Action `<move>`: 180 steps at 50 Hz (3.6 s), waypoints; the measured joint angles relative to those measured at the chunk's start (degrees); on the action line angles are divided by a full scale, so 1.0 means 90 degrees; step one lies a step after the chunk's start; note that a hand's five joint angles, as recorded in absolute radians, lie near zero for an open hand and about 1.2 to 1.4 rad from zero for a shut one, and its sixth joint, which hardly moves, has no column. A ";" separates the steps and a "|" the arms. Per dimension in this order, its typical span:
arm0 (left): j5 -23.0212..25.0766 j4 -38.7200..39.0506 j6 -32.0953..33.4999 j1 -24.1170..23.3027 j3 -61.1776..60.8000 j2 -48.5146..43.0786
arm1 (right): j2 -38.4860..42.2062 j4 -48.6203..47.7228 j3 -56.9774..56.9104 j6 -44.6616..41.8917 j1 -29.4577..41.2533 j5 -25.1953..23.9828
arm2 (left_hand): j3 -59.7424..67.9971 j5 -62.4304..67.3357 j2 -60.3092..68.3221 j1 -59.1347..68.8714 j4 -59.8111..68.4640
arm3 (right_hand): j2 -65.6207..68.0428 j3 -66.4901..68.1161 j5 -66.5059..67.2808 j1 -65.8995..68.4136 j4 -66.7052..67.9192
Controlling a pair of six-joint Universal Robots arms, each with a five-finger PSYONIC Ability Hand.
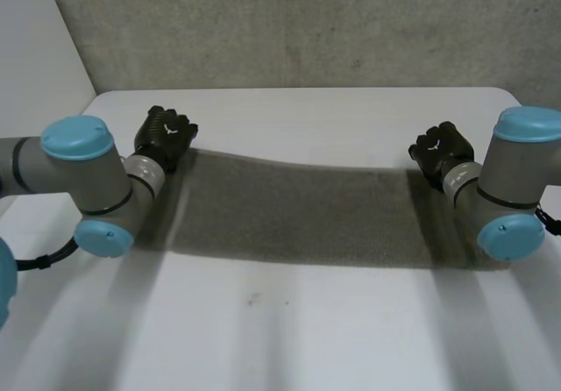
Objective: Fold the towel.
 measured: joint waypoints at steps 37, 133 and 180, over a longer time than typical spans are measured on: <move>0.0289 0.0195 -0.3784 0.0003 -0.4020 0.3376 | -0.2687 0.1097 0.3927 0.2331 -0.1744 -0.1354 | -0.4278 -0.4220 -0.4280 -0.4101 -0.4423 | -0.0775 -0.0917 -0.1023 -0.0162 -0.0943; 0.0252 0.0229 -0.3860 -0.0104 -0.4380 0.3759 | -0.0447 0.0334 0.0819 0.5553 0.1153 0.0110 | -0.4278 -0.4222 -0.4286 -0.4101 -0.4430 | 0.0394 0.0229 0.0023 0.0777 0.0189; 0.0258 0.0284 -0.3836 -0.0050 -0.4418 0.3869 | -0.0821 0.0032 -0.0136 0.6348 0.1931 -0.0378 | -0.4275 -0.4222 -0.4287 -0.4101 -0.4430 | 0.4287 0.4154 0.3929 0.3833 0.4207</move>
